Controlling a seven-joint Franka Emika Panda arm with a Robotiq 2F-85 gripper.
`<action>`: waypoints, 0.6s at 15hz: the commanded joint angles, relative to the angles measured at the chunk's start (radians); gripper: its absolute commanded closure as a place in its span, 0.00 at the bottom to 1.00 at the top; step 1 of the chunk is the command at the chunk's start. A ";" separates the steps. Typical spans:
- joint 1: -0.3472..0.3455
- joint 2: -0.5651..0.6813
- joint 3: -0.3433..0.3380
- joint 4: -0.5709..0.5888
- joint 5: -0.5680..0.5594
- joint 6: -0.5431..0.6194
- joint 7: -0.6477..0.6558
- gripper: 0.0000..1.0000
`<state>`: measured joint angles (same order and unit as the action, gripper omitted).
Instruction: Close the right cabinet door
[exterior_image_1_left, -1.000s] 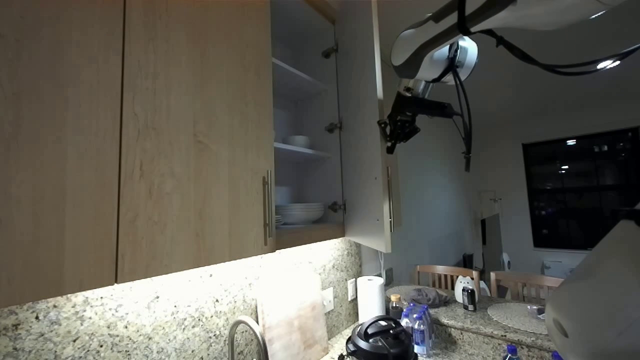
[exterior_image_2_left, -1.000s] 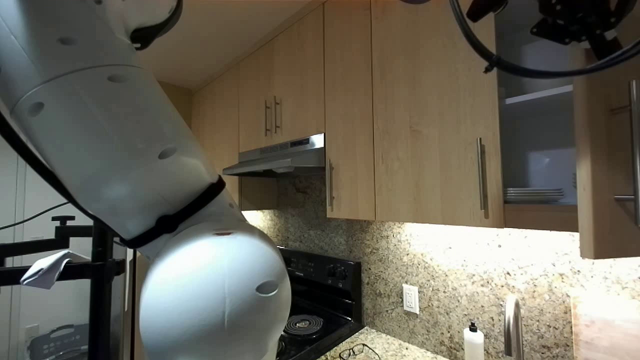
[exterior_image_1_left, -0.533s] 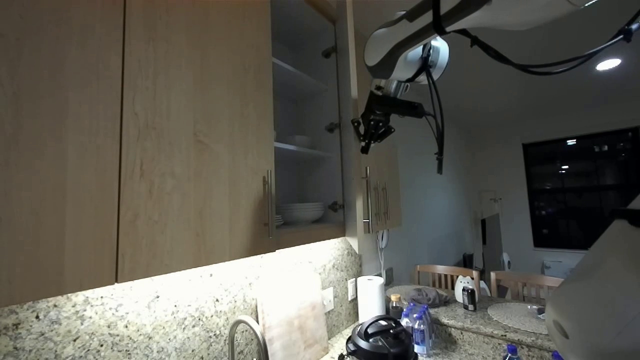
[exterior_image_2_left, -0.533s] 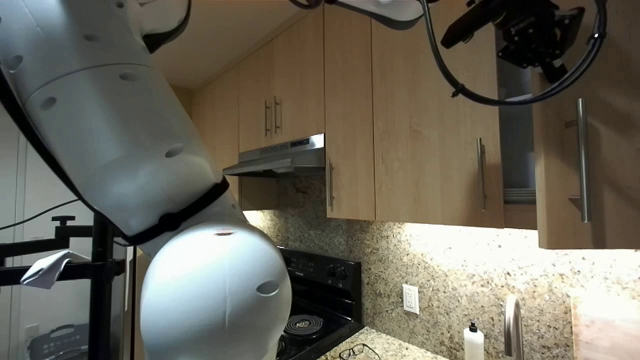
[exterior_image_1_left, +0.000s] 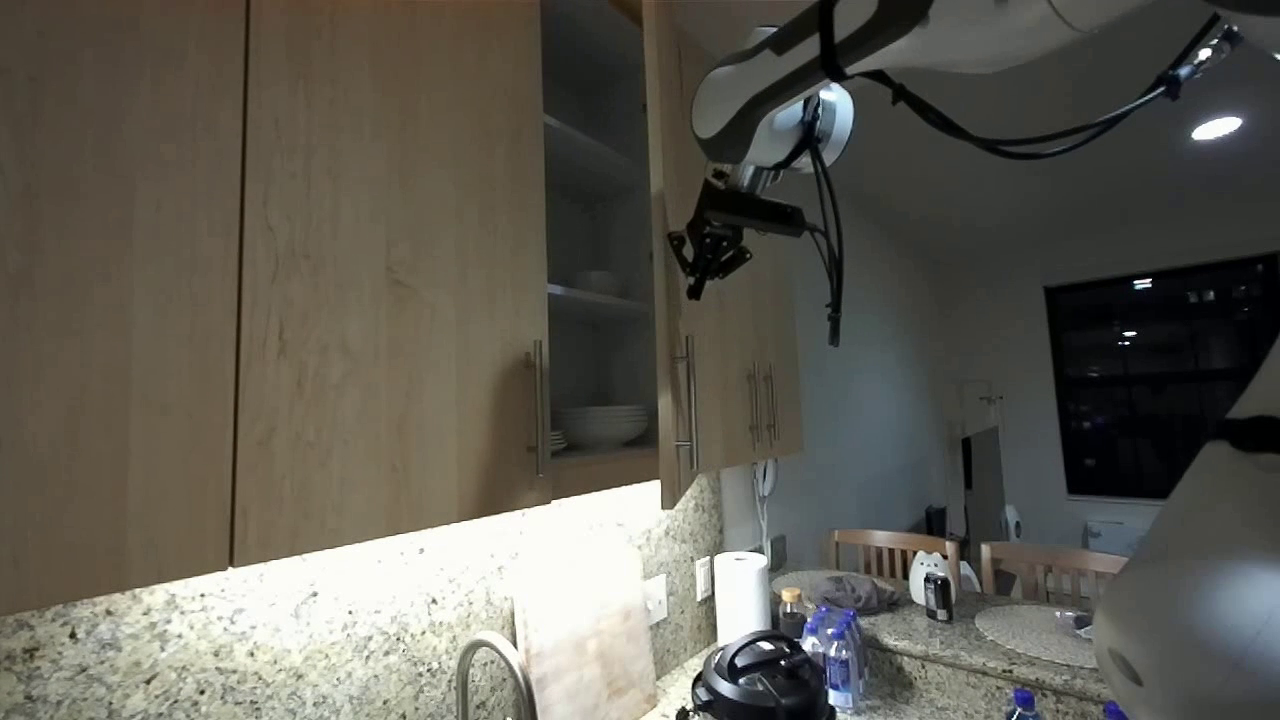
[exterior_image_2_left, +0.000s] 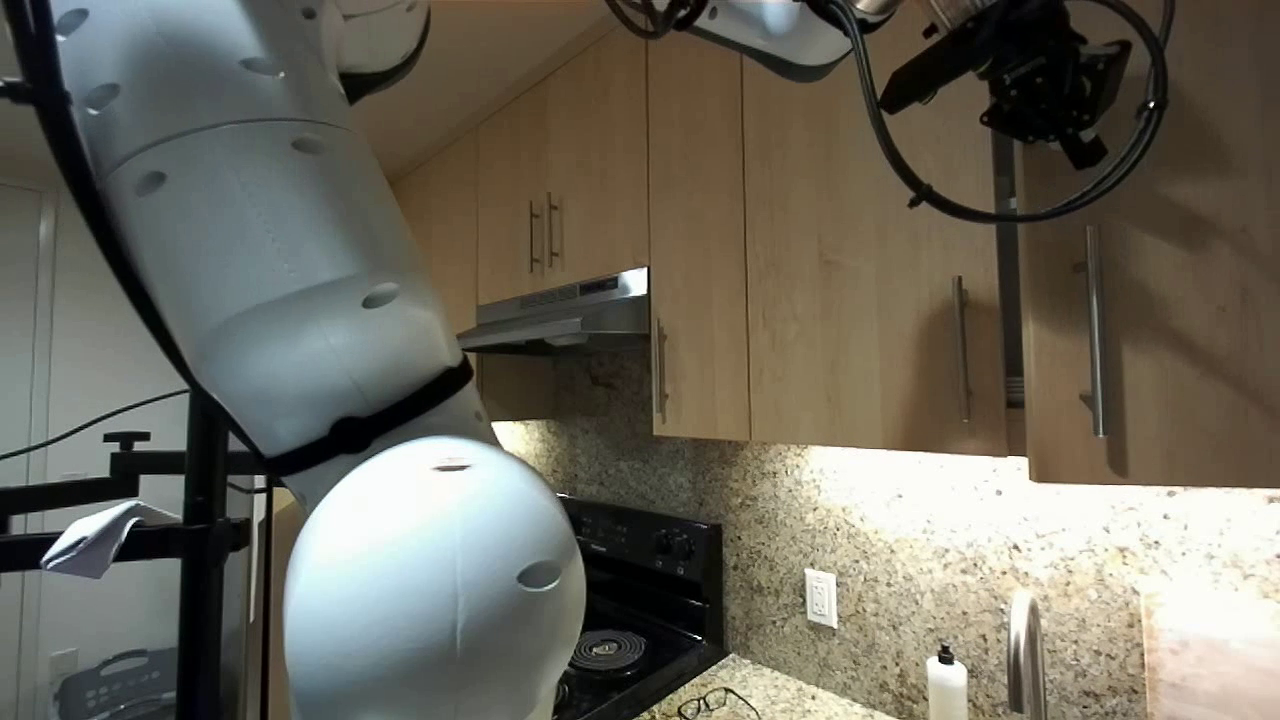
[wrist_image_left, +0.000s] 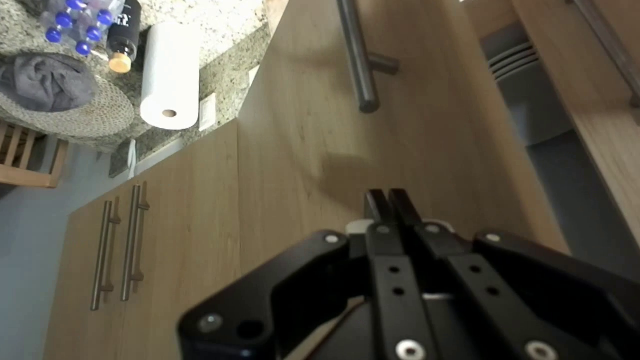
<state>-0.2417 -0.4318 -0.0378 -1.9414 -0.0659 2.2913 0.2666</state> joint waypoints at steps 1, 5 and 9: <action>0.016 0.081 -0.006 0.077 -0.005 0.049 0.027 0.93; 0.057 0.128 -0.007 0.126 0.015 0.054 -0.010 0.94; 0.112 0.157 -0.017 0.158 0.046 0.041 -0.053 0.94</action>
<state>-0.1639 -0.3030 -0.0399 -1.8203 -0.0623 2.3422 0.2648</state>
